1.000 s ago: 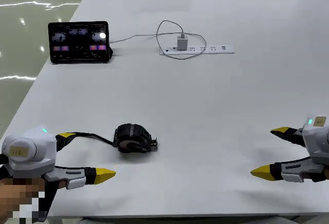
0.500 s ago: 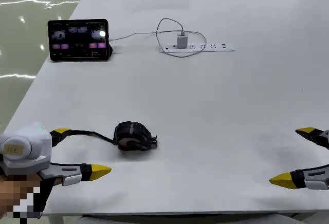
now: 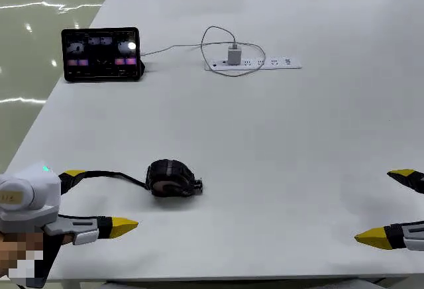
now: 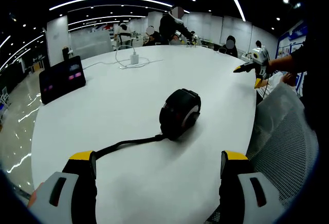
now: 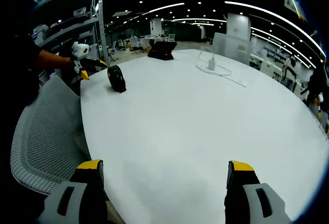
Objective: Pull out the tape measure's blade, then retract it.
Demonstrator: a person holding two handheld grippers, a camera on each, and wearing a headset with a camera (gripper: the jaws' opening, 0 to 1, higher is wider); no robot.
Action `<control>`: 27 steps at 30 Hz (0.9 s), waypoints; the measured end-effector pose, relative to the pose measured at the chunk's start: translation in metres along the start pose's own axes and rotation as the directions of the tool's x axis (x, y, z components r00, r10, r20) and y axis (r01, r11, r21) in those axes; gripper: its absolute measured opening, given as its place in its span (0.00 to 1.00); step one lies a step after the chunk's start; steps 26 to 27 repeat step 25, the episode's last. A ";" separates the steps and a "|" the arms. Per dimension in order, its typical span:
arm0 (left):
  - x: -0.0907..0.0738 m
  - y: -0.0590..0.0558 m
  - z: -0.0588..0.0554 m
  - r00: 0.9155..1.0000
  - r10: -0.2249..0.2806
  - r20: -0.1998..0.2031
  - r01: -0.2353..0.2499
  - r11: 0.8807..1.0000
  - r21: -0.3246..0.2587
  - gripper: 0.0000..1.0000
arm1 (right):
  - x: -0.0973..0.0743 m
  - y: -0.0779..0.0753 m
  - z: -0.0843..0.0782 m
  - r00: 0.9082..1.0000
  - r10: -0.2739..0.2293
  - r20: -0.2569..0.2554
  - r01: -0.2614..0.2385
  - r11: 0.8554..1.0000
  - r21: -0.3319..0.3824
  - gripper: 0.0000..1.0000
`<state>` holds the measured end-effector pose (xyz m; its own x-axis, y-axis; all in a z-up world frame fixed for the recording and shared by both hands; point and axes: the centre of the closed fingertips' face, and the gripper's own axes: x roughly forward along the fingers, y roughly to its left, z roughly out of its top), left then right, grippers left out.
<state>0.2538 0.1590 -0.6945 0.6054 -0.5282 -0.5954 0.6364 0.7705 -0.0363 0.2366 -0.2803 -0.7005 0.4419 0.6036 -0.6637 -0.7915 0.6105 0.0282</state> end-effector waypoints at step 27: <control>-0.004 0.004 -0.005 1.000 -0.004 -0.023 0.004 1.000 0.010 0.99 | 0.002 0.003 0.001 1.000 -0.003 -0.010 0.002 1.000 -0.008 0.99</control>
